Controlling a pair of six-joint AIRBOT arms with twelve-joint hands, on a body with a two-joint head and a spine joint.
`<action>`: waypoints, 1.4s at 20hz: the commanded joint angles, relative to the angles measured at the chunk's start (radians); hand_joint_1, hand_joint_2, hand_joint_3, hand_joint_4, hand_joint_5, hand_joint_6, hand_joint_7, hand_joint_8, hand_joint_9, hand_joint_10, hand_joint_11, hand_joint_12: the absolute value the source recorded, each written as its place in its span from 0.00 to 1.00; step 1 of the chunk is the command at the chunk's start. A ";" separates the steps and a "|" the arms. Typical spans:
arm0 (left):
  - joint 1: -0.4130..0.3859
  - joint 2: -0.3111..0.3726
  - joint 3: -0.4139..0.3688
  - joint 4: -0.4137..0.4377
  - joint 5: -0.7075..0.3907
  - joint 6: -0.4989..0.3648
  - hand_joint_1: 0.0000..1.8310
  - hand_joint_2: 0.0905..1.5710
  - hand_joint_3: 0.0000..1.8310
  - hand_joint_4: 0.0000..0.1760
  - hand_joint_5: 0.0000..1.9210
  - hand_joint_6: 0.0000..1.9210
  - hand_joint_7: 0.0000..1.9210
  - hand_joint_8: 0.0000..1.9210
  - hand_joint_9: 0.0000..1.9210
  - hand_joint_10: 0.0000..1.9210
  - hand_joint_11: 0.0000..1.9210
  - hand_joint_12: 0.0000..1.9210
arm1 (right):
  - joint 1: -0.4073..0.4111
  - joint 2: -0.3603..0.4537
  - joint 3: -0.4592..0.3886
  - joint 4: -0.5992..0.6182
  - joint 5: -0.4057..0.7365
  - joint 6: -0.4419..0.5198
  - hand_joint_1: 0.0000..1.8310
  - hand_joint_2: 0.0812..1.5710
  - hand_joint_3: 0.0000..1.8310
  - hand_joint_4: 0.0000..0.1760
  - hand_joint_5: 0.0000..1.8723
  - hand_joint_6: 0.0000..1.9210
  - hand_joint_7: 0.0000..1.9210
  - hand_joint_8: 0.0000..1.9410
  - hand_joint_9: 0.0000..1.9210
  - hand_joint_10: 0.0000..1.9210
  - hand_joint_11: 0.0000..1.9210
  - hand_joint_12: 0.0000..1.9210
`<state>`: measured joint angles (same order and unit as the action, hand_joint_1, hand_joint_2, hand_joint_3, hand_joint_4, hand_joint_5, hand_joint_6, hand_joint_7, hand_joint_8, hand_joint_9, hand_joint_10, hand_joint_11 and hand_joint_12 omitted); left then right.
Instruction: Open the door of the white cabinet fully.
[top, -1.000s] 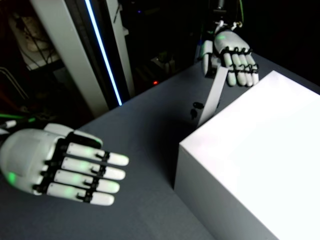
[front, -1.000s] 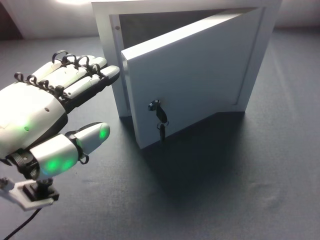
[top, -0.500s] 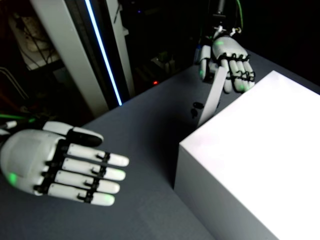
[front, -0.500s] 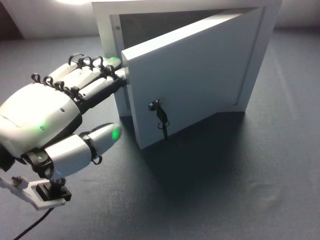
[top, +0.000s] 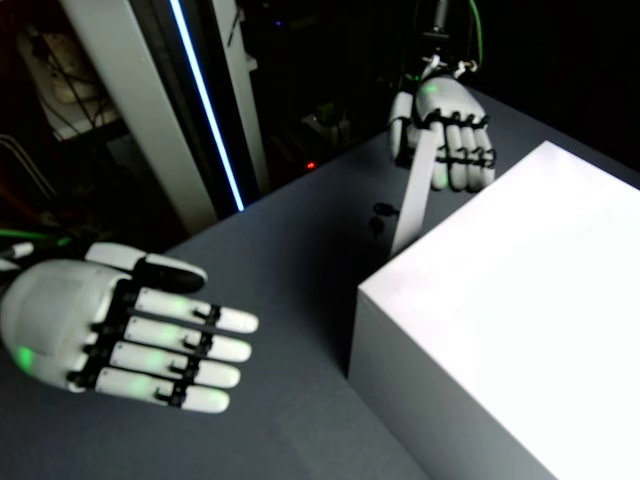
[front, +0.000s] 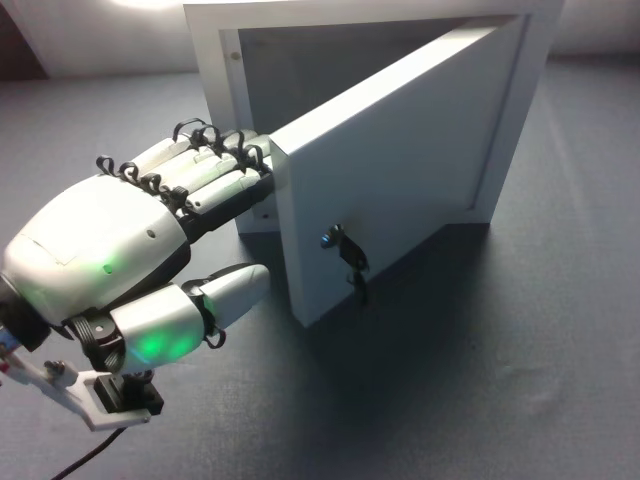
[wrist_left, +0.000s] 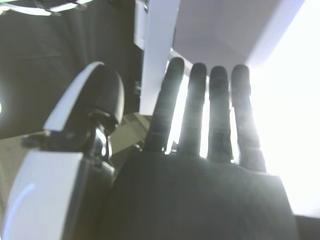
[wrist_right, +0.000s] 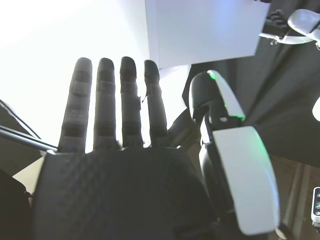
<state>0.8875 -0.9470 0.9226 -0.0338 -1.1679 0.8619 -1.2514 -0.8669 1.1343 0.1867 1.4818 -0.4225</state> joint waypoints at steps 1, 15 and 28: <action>-0.013 -0.009 0.006 0.011 -0.111 -0.008 0.00 1.00 0.06 0.00 0.09 0.00 0.07 0.00 0.06 0.00 0.00 0.22 | 0.008 0.002 0.005 0.028 0.121 0.010 0.26 0.87 0.00 0.06 0.21 0.00 0.19 0.00 0.15 0.00 0.13 0.03; -0.090 -0.050 0.032 0.146 -0.006 -0.083 0.00 1.00 0.11 0.00 0.08 0.00 0.06 0.00 0.05 0.00 0.02 0.13 | 0.008 0.000 0.005 0.029 0.121 0.013 0.25 0.88 0.00 0.00 0.21 0.00 0.18 0.00 0.16 0.00 0.14 0.02; -0.188 -0.122 0.077 0.315 0.124 -0.183 0.00 1.00 0.09 0.00 0.14 0.01 0.13 0.01 0.12 0.00 0.08 0.15 | 0.008 -0.002 0.006 0.029 0.121 0.013 0.28 0.87 0.00 0.00 0.21 0.00 0.18 0.00 0.15 0.00 0.14 0.01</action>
<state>0.7071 -1.0702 0.9997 0.2817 -0.9310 0.6827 -1.2514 -0.8688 1.1351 0.1902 1.4830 -0.4202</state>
